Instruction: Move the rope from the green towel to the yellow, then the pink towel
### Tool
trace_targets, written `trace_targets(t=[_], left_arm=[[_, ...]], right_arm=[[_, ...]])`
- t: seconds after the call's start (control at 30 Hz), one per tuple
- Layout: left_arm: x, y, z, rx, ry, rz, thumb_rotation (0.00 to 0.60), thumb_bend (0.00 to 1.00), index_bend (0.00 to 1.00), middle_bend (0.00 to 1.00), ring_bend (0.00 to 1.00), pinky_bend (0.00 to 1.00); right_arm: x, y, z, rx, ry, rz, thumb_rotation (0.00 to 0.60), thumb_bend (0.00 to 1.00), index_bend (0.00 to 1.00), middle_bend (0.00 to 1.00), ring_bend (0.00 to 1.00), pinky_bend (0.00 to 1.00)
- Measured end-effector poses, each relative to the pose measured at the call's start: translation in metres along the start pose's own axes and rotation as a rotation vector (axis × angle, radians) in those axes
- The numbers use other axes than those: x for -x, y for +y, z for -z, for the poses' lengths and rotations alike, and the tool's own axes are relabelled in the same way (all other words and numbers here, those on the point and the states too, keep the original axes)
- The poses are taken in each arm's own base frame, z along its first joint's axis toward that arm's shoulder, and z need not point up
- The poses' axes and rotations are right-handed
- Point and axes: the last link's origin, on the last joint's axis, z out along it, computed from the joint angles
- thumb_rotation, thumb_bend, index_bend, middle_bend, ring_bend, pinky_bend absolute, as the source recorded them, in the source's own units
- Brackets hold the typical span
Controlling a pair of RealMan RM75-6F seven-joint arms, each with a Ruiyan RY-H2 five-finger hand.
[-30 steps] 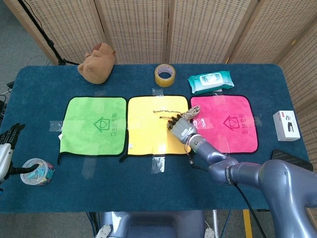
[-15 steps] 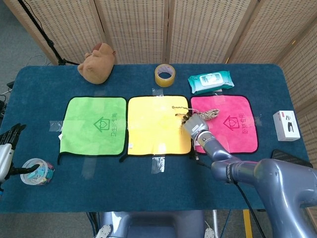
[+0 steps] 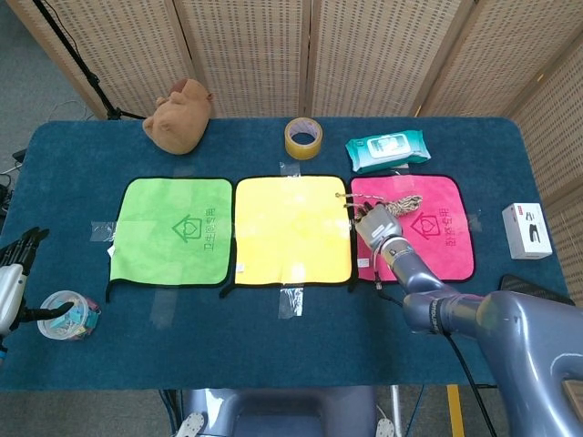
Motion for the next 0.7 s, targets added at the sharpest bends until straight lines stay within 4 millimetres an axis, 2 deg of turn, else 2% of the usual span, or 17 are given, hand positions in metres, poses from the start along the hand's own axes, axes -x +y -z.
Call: trace_targets(t=[0.2,0.4,0.5,0.53,0.6,0.7], left_arm=[[0.001,0.001,0.0,0.001,-0.005,-0.001,0.6,0.06,0.0,0.0,0.0,0.0],[0.001,0.001,0.0,0.005,-0.009,0.0,0.6,0.06,0.0,0.0,0.0,0.0],[0.001,0.002,0.001,0.006,-0.009,0.001,0.6,0.06,0.0,0.0,0.0,0.0],[0.001,0.002,0.001,0.007,-0.009,0.001,0.6,0.06,0.0,0.0,0.0,0.0],[0.001,0.002,0.001,0.009,-0.009,0.002,0.6,0.06,0.0,0.0,0.0,0.0],[0.001,0.002,0.002,0.011,-0.011,0.002,0.6,0.06,0.0,0.0,0.0,0.0]], right_arm=[[0.007,0.012,0.002,0.026,-0.018,-0.004,0.6,0.62,0.15,0.08,0.0,0.18],[0.008,0.015,0.005,0.024,-0.011,-0.011,0.6,0.62,0.14,0.07,0.0,0.18],[0.007,0.016,0.007,0.021,-0.002,-0.009,0.6,0.59,0.1,0.04,0.0,0.18],[0.007,0.017,0.007,0.022,0.001,-0.01,0.6,0.53,0.06,0.02,0.0,0.16],[0.006,0.017,0.009,0.022,0.009,-0.02,0.6,0.34,0.01,0.0,0.0,0.11],[0.005,0.018,0.014,0.019,0.014,-0.047,0.6,0.12,0.0,0.0,0.0,0.04]])
